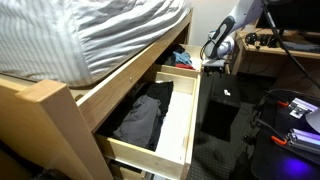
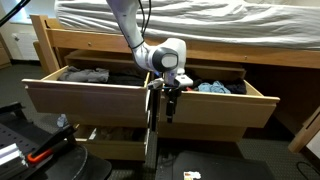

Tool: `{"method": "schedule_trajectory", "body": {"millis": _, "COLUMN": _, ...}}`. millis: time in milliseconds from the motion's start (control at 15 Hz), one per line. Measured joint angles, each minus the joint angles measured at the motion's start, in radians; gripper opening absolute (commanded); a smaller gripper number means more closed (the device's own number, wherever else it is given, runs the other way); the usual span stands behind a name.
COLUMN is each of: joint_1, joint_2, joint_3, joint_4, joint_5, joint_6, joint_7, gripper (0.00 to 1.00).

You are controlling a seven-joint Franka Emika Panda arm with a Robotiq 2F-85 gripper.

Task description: Open the top most drawer on the left, close the topmost drawer on the right, close the topmost drawer on the left

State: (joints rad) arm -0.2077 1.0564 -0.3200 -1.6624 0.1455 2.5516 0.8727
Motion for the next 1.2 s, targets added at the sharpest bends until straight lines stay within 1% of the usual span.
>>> {"method": "schedule_trajectory", "body": {"millis": 133, "joint_1": -0.011, "joint_2": 0.002, "joint_3": 0.010, "joint_4": 0.010, "joint_5": 0.015, "joint_6": 0.001, "joint_7": -0.017, "gripper": 1.00}}
{"method": "schedule_trajectory", "body": {"millis": 200, "joint_1": -0.007, "joint_2": 0.005, "joint_3": 0.013, "joint_4": 0.029, "joint_5": 0.007, "joint_6": -0.010, "joint_7": -0.018, "gripper": 1.00}}
{"method": "schedule_trajectory", "body": {"millis": 267, "joint_1": 0.013, "joint_2": 0.012, "joint_3": 0.003, "joint_4": 0.051, "joint_5": -0.013, "joint_6": -0.013, "joint_7": -0.010, "gripper": 1.00}}
{"method": "schedule_trajectory", "body": {"millis": 400, "joint_1": 0.106, "joint_2": 0.028, "joint_3": -0.042, "joint_4": 0.083, "joint_5": -0.060, "joint_6": 0.003, "joint_7": 0.067, "gripper": 1.00}}
{"method": "schedule_trajectory", "body": {"millis": 533, "joint_1": 0.227, "joint_2": 0.038, "joint_3": -0.087, "joint_4": 0.101, "joint_5": -0.114, "joint_6": 0.018, "joint_7": 0.165, "gripper": 1.00}}
{"method": "schedule_trajectory", "body": {"millis": 667, "joint_1": 0.342, "joint_2": 0.059, "joint_3": -0.125, "joint_4": 0.143, "joint_5": -0.174, "joint_6": 0.020, "joint_7": 0.269, "gripper": 1.00}}
{"method": "schedule_trajectory", "body": {"millis": 733, "joint_1": 0.394, "joint_2": 0.077, "joint_3": -0.143, "joint_4": 0.177, "joint_5": -0.202, "joint_6": 0.016, "joint_7": 0.324, "gripper": 1.00}}
{"method": "schedule_trajectory", "body": {"millis": 800, "joint_1": 0.422, "joint_2": 0.087, "joint_3": -0.148, "joint_4": 0.197, "joint_5": -0.206, "joint_6": 0.008, "joint_7": 0.351, "gripper": 1.00}}
{"method": "schedule_trajectory", "body": {"millis": 933, "joint_1": 0.428, "joint_2": 0.088, "joint_3": -0.146, "joint_4": 0.192, "joint_5": -0.206, "joint_6": 0.004, "joint_7": 0.355, "gripper": 1.00}}
{"method": "schedule_trajectory", "body": {"millis": 1067, "joint_1": 0.399, "joint_2": 0.088, "joint_3": -0.146, "joint_4": 0.191, "joint_5": -0.207, "joint_6": 0.006, "joint_7": 0.349, "gripper": 1.00}}
{"method": "schedule_trajectory", "body": {"millis": 1200, "joint_1": 0.390, "joint_2": 0.088, "joint_3": -0.149, "joint_4": 0.192, "joint_5": -0.214, "joint_6": -0.002, "joint_7": 0.362, "gripper": 1.00}}
